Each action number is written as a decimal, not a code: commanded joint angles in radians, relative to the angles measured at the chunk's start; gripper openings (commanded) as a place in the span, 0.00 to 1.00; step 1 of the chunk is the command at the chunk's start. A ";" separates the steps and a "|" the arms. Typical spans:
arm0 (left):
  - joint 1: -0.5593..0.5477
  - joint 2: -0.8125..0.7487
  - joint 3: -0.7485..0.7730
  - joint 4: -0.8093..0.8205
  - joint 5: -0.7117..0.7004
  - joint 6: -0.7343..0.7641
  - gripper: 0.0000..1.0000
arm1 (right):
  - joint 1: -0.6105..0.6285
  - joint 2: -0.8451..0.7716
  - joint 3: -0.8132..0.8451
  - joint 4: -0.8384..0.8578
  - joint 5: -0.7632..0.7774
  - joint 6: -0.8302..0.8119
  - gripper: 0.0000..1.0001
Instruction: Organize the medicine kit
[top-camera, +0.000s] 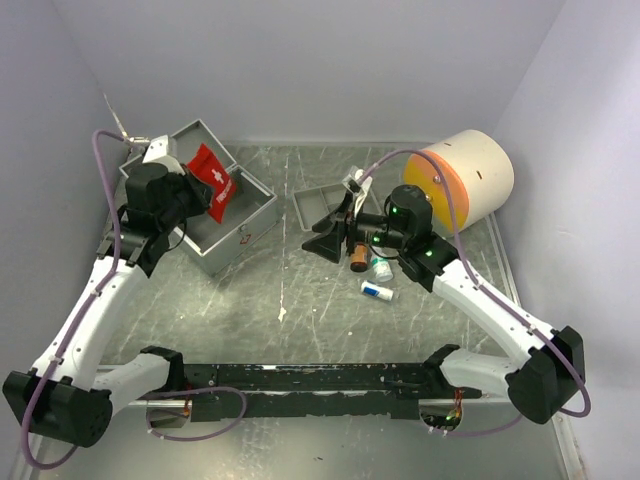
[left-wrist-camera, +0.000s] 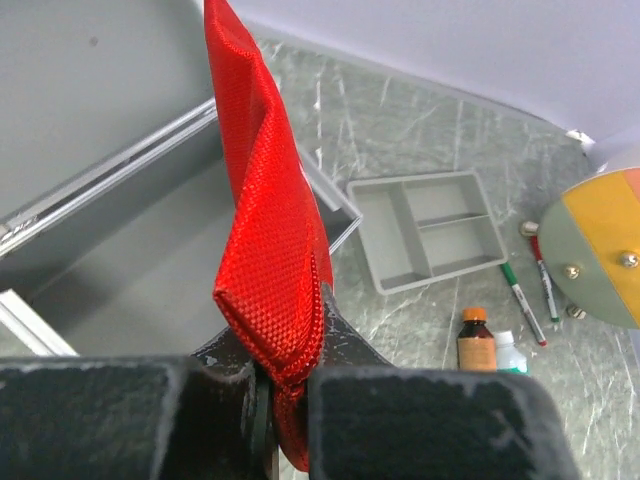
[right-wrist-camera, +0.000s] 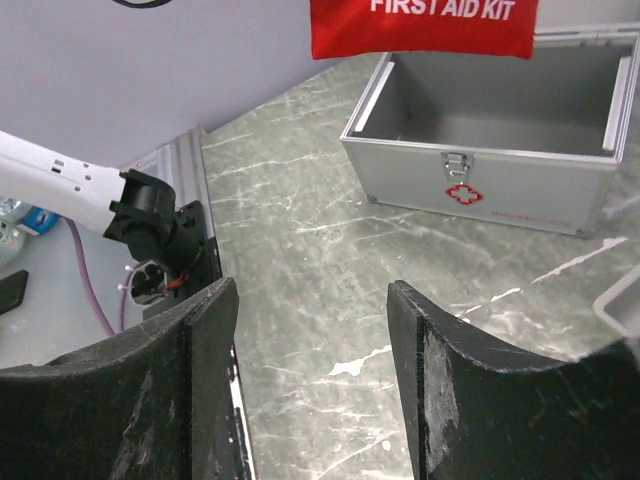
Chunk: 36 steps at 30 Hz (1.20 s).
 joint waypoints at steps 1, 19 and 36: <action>0.071 0.020 0.049 -0.119 0.151 -0.048 0.07 | -0.003 0.020 0.008 -0.027 0.005 0.058 0.60; 0.123 0.329 0.077 -0.063 0.197 -0.151 0.07 | -0.001 0.036 -0.064 0.060 -0.037 0.143 0.55; 0.185 0.521 0.086 0.004 0.185 -0.127 0.51 | -0.001 -0.026 -0.112 0.131 -0.059 0.154 0.52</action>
